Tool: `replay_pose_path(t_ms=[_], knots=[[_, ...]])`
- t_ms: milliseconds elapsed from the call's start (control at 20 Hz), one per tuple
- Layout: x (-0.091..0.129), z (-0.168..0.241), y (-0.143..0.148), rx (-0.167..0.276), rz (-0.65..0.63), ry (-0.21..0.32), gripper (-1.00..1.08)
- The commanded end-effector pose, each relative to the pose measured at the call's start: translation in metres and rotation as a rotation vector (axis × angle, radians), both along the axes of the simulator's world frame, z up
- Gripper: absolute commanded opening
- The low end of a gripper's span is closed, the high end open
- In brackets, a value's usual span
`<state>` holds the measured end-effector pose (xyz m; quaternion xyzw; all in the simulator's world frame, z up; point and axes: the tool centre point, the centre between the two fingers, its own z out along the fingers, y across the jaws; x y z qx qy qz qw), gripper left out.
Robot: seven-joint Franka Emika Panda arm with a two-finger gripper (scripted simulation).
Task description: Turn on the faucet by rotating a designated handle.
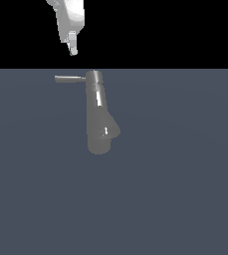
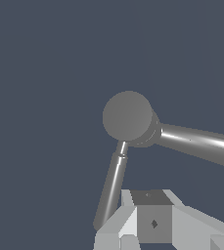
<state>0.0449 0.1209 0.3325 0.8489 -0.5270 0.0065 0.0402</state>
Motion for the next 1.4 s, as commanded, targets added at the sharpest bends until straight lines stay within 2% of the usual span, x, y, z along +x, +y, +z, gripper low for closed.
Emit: replay_pose_path(t_ms=[0, 650, 1250, 1350], knots=[[0.009, -0.017, 0.010, -0.005, -0.050, 0.000, -1.00], [0.036, -0.085, 0.050, -0.024, -0.232, -0.001, -1.00], [0.039, -0.098, 0.057, -0.028, -0.262, -0.001, -1.00], [0.034, -0.095, 0.056, -0.028, -0.262, -0.001, -1.00]])
